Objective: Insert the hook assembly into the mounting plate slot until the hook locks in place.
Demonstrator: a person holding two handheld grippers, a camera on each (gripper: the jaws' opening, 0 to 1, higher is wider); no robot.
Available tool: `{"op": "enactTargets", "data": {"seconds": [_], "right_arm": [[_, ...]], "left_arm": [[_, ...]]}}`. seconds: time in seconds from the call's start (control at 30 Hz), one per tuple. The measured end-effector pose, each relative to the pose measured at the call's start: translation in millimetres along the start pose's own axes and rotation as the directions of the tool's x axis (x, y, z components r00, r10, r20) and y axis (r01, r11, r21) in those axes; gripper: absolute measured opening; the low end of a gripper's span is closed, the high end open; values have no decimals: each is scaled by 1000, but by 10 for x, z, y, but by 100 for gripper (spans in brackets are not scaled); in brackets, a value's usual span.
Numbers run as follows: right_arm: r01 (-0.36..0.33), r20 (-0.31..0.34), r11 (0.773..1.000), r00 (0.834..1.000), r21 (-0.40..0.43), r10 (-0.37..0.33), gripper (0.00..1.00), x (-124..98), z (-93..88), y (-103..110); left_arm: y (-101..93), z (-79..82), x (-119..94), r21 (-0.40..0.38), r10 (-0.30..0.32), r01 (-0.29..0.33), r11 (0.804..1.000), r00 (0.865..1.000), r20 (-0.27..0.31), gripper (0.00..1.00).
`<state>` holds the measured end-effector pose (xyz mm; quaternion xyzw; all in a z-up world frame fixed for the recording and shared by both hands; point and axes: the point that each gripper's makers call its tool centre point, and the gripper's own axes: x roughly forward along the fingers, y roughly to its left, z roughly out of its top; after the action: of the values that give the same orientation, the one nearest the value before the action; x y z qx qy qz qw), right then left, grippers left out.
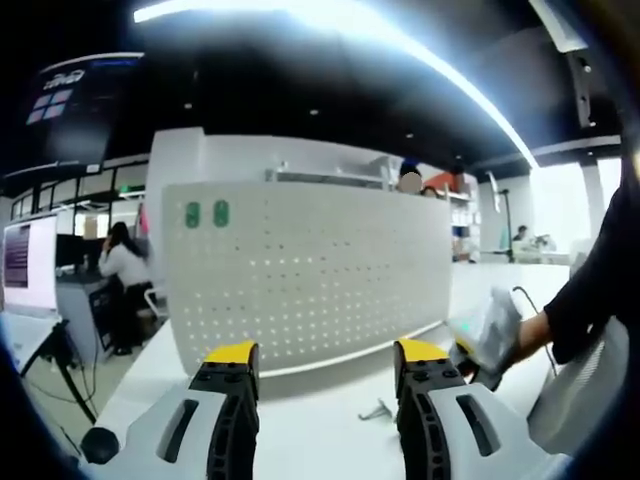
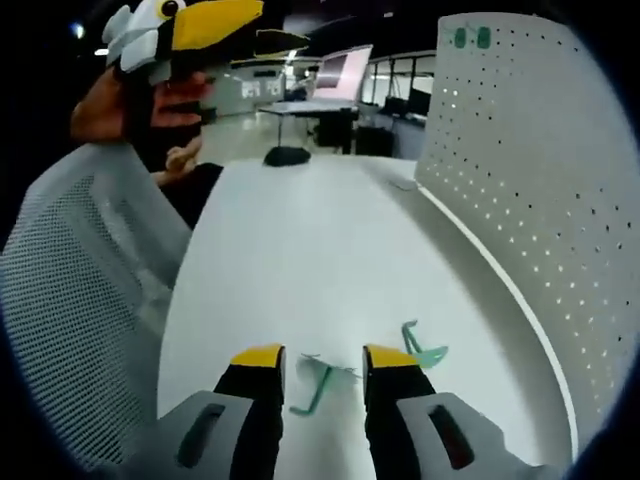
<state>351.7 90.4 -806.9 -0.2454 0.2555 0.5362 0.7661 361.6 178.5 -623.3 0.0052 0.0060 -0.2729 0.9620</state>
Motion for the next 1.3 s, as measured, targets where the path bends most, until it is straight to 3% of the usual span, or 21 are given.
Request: {"op": "enactTargets", "data": {"seconds": [0.13,0.33,0.53,0.9,1.1,1.3], "right_arm": [[0,-16,999,1000,-34,-1,18,15,-46,-9],[13,-24,998,1000,-68,-15,12,20,-67,-32],[27,-26,999,999,-41,-28,5,18,-86,-58],[15,-27,997,1000,-71,-17,6,36,-51,-19],[13,-41,991,999,-135,-19,2,51,-55,-17],[3,-53,992,999,-126,-10,0,53,-56,-5]], "left_arm": [[2,-8,0,-5,-1,0,1000,1000,-3,54],[7,-11,-1,-12,0,0,1000,1000,-3,53],[10,-12,-1,-13,0,0,1000,1000,-4,52],[9,-17,1,-13,-1,1,1000,1000,-6,51],[11,-20,-2,-15,0,0,1000,1000,-8,51],[17,-22,-6,-17,1,-2,1000,1000,-9,50]]}}
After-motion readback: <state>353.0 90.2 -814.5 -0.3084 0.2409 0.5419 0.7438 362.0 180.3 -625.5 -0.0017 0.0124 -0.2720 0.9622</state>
